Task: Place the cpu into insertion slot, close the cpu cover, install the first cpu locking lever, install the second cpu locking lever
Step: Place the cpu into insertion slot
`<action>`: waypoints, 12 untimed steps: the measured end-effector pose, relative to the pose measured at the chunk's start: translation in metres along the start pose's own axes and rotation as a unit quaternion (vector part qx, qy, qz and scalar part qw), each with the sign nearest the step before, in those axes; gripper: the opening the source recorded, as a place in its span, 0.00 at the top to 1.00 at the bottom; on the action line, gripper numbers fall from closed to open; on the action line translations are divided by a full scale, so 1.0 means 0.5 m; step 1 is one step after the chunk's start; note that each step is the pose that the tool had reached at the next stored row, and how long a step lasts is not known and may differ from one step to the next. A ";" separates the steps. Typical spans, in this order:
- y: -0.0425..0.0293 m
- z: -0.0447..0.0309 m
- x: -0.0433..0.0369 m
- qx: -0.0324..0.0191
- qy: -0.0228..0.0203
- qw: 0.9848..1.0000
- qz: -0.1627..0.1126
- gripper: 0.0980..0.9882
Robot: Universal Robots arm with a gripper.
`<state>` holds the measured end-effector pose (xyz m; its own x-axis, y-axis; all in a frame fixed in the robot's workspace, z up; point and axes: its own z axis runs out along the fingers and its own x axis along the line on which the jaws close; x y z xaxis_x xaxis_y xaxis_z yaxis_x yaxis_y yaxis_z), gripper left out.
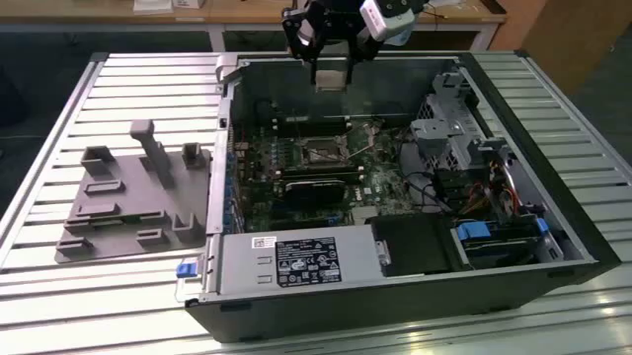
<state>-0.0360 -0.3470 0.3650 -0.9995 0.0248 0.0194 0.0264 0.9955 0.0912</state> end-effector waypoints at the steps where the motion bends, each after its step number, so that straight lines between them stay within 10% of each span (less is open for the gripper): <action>1: 0.000 0.000 0.000 0.000 0.000 1.000 0.000 0.51; 12: 0.000 0.000 0.000 0.000 0.000 1.000 0.000 0.51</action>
<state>-0.0361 -0.3470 0.3648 -0.9995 0.0246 0.0190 0.0263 0.9955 0.0915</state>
